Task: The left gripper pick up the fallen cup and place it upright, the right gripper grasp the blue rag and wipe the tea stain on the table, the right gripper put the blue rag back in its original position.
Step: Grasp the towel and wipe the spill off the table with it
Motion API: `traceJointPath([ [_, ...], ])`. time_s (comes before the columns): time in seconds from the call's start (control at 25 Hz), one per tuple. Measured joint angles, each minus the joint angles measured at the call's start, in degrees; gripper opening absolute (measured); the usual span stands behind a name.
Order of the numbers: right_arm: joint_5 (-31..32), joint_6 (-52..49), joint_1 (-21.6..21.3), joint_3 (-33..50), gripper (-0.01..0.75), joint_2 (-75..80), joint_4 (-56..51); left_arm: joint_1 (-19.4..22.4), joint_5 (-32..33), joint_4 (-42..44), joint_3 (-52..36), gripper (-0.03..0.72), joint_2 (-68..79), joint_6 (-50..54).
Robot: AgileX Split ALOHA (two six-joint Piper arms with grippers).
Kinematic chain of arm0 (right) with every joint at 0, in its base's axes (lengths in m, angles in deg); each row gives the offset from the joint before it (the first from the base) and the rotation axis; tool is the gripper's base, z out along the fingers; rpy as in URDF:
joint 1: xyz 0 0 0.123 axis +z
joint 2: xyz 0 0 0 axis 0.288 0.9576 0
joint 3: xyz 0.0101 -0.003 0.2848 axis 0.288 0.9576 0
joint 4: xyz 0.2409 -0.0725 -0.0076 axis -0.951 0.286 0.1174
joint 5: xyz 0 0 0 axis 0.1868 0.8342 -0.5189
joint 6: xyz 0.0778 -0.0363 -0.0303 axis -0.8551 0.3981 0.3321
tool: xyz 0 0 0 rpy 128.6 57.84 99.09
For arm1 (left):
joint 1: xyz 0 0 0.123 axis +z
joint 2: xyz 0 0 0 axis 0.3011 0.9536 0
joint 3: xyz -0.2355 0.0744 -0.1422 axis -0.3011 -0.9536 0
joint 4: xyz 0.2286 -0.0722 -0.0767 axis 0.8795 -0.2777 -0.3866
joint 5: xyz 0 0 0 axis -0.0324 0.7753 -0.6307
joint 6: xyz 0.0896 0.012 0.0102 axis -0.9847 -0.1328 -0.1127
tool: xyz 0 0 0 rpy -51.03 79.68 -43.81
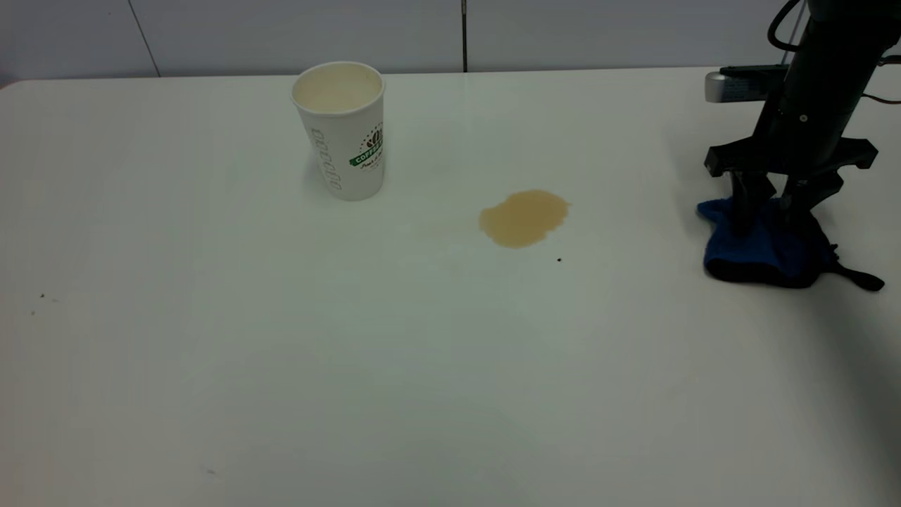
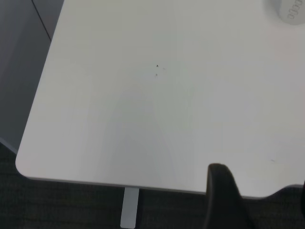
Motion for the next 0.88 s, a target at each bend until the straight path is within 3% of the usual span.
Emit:
traceJointPath([
  [0.12, 0.31, 0.49, 0.21, -0.05, 0.169, 0.18, -2.83, 0.00, 0.00, 0.00, 0.00, 0.427, 0.00, 0.00],
  [0.2, 0.65, 1.72, 1.06, -0.35, 0.098, 0.18, -5.44, 0.00, 0.00, 0.04, 0.00, 0.427, 0.00, 0.00],
  [0.4, 2.09, 4.89, 7.18, -2.44, 0.098, 0.97, -9.97, 0.00, 0.00, 0.04, 0.00, 0.427, 0.00, 0.00],
  [0.6, 2.93, 4.21, 17.20, -5.63, 0.098, 1.52, -10.90, 0.00, 0.00, 0.04, 0.00, 0.427, 0.00, 0.00],
  [0.76, 3.65, -0.24, 24.53, -10.84, 0.098, 3.74, -9.25, 0.00, 0.00, 0.04, 0.00, 0.427, 0.00, 0.00],
  [0.88, 5.56, -2.20, 27.06, -16.76, 0.098, 6.80, -7.78, 0.00, 0.00, 0.04, 0.00, 0.427, 0.00, 0.00],
])
